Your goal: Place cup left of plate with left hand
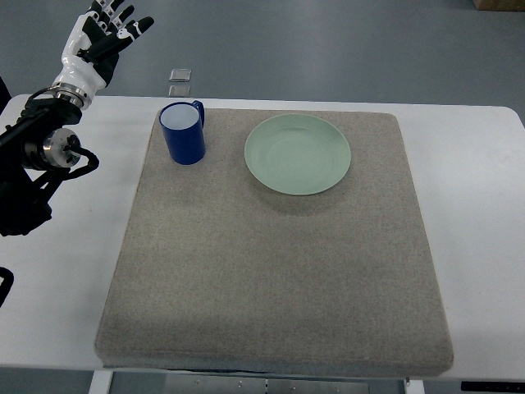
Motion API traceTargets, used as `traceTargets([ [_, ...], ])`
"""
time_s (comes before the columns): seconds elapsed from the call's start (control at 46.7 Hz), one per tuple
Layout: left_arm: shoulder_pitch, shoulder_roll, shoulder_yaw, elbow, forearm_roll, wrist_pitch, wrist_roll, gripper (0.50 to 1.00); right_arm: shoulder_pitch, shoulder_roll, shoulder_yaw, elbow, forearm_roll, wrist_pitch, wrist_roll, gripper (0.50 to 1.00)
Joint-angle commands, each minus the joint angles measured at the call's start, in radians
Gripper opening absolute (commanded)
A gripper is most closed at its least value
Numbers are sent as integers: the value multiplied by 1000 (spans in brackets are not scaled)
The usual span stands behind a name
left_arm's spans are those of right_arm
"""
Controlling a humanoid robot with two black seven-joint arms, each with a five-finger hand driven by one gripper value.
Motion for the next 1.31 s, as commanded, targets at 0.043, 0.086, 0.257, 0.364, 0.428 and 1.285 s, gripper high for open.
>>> traceTargets([
  [0.043,-8,-1,1,1,-122,4,86,996,0,0,0,0,0,1,0,932],
  [0.086,-9,-1,-1,2,-139,-6,84,996,0,0,0,0,0,1,0,932],
  [0.257,-7,1,-45,5,-143,-87,83,1000,-1,0,0,0,0,1,0,932],
  [0.364,-5,-4,-70,37,-138,-120,83,1000,0,0,0,0,1,-1,0,932],
  [0.428,-8,-4,-70,44,-133,-120,83,1000,0,0,0,0,0,-1,0,932],
  [1.285,-15,-7,-70,44,-130,-131,83,1000,2,0,0,6,0,4,0,932],
])
